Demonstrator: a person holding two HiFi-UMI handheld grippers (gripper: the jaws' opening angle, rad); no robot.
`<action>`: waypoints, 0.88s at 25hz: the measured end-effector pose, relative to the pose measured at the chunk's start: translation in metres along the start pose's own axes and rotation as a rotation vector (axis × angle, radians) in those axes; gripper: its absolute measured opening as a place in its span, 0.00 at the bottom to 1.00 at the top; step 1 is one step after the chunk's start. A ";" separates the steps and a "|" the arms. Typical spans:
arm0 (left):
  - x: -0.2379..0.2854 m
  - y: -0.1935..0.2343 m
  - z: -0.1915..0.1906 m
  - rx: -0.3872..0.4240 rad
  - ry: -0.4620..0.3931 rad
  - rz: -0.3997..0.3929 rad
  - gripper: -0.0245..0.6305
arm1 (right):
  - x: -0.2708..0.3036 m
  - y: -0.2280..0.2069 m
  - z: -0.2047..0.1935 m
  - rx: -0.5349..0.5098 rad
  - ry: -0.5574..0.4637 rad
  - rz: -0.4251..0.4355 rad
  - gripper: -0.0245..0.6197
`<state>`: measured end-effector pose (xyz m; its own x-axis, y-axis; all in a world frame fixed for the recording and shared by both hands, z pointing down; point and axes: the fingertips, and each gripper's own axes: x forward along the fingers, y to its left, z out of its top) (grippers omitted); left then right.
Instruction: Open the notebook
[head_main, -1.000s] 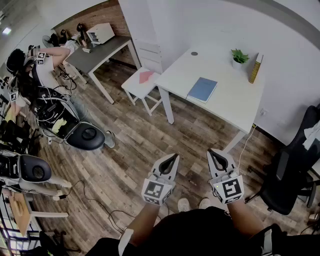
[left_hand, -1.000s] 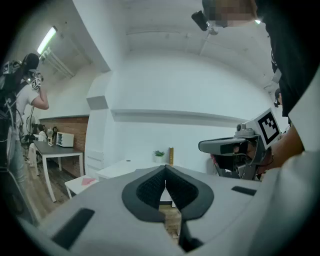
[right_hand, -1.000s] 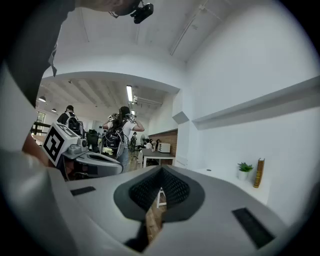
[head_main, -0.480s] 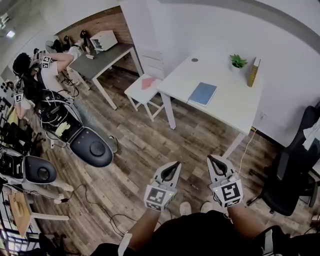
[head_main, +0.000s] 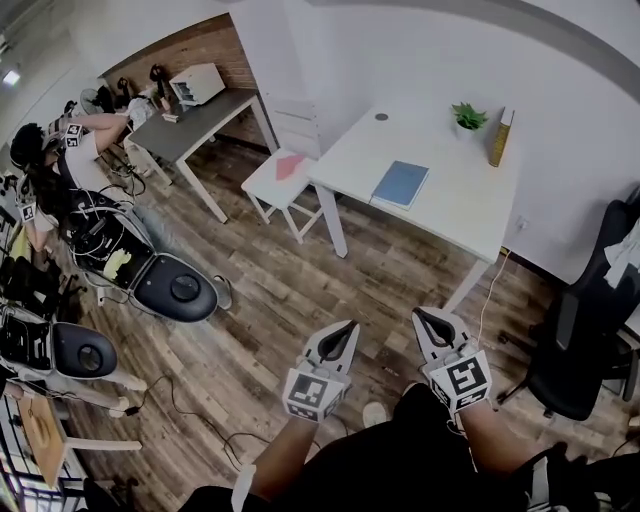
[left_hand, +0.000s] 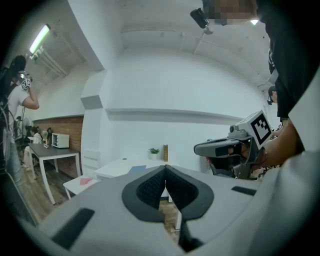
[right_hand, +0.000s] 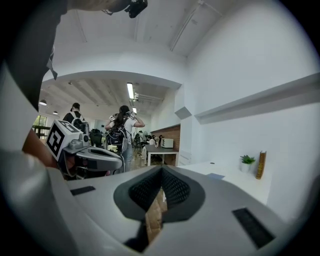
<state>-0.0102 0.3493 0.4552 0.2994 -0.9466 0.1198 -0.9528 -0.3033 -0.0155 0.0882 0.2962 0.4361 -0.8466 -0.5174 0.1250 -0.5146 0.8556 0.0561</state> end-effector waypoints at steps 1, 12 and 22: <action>0.003 0.002 0.000 0.002 -0.003 0.004 0.04 | 0.001 -0.004 -0.001 0.025 0.001 -0.013 0.04; 0.061 0.046 0.005 0.039 0.016 0.033 0.04 | 0.053 -0.049 -0.004 0.062 0.000 -0.023 0.04; 0.137 0.091 0.013 0.046 0.048 0.062 0.04 | 0.119 -0.120 0.008 0.086 -0.024 0.001 0.04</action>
<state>-0.0547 0.1906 0.4573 0.2363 -0.9577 0.1643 -0.9656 -0.2503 -0.0699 0.0480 0.1315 0.4359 -0.8493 -0.5180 0.1014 -0.5230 0.8518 -0.0296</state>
